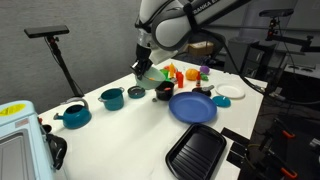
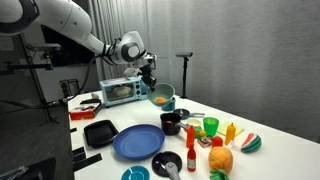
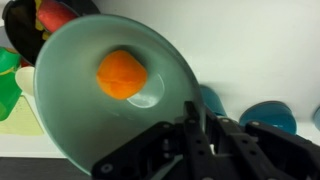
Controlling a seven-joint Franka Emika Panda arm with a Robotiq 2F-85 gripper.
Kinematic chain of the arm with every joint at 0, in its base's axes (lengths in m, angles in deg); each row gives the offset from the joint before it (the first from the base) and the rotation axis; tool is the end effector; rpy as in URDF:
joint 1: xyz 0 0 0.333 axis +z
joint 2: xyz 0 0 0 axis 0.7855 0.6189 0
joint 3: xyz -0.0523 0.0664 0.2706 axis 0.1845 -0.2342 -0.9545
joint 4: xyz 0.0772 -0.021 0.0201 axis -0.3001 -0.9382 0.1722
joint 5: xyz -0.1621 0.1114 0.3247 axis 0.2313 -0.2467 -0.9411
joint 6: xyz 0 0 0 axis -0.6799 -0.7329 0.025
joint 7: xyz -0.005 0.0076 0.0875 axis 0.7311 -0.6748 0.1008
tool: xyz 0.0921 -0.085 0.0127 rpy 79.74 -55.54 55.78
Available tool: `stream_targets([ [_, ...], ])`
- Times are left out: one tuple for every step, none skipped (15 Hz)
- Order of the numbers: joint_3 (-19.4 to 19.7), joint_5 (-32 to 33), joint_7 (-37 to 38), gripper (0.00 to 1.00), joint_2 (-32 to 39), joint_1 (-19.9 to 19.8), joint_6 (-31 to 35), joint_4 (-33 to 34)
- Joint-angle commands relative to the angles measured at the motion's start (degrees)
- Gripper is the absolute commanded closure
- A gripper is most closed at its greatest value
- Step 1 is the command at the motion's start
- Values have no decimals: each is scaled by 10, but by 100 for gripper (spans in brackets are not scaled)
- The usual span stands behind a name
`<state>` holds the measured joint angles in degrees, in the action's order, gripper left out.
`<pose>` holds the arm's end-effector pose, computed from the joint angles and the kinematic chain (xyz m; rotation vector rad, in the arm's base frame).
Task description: Put the orange plushy in the green bowl, then pour out the orang plushy into the black pot
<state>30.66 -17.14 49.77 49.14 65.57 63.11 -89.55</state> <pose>0.6786 0.2139 0.3408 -3.0550 -0.1596 -0.5766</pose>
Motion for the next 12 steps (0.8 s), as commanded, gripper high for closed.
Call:
stream_targets([
  [5,-19,-19,98,2,-1,-24,10],
  [0,-30,-34,98,3,-10,-45,16],
  [0,-36,-43,98,3,-16,-64,20],
  [-2,-48,-55,98,4,-25,-79,25],
  [-8,-65,-76,98,4,-38,-97,31],
  [-19,-92,-109,98,4,-56,-100,34],
  [-27,-116,-140,98,5,-71,-99,39],
  [-37,-143,-176,98,6,-89,-88,42],
  [-45,-168,-205,98,6,-104,-81,45],
  [-60,-204,-246,98,4,-125,-72,47],
  [-71,-233,-277,98,7,-140,-75,54],
  [-84,-263,-310,98,11,-156,-84,61],
])
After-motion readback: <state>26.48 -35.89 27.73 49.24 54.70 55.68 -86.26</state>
